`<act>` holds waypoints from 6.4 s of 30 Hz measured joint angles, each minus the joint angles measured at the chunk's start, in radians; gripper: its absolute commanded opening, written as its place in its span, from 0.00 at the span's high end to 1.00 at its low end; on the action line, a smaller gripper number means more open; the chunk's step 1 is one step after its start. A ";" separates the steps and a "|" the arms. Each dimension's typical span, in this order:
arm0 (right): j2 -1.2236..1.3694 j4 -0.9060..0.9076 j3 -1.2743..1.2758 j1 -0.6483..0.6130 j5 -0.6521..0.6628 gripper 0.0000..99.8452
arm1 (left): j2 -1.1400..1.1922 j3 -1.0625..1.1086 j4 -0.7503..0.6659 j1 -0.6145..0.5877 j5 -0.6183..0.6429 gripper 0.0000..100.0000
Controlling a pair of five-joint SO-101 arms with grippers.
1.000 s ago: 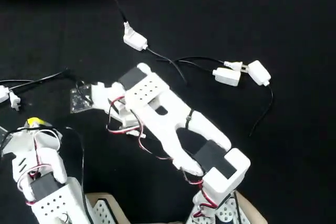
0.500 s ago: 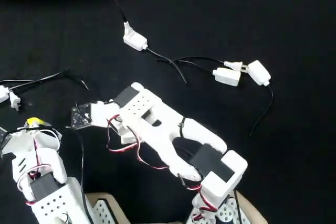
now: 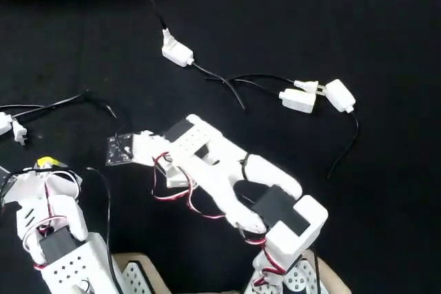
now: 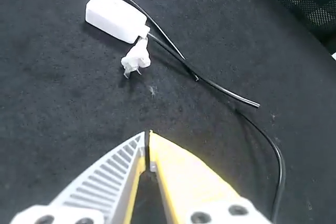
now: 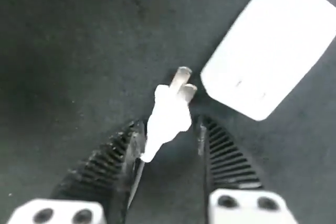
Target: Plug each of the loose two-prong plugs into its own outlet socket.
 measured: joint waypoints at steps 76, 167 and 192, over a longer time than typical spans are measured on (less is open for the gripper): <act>-0.509 0.474 -0.207 -0.144 -0.245 0.99 | -0.005 -0.169 -0.018 0.713 0.002 0.97; -0.706 0.477 -0.242 -0.272 -0.612 0.99 | -0.005 -0.015 -0.199 0.640 0.002 0.97; -0.420 0.483 -0.367 -0.161 -0.830 0.99 | 0.000 0.000 -0.198 0.534 0.002 0.97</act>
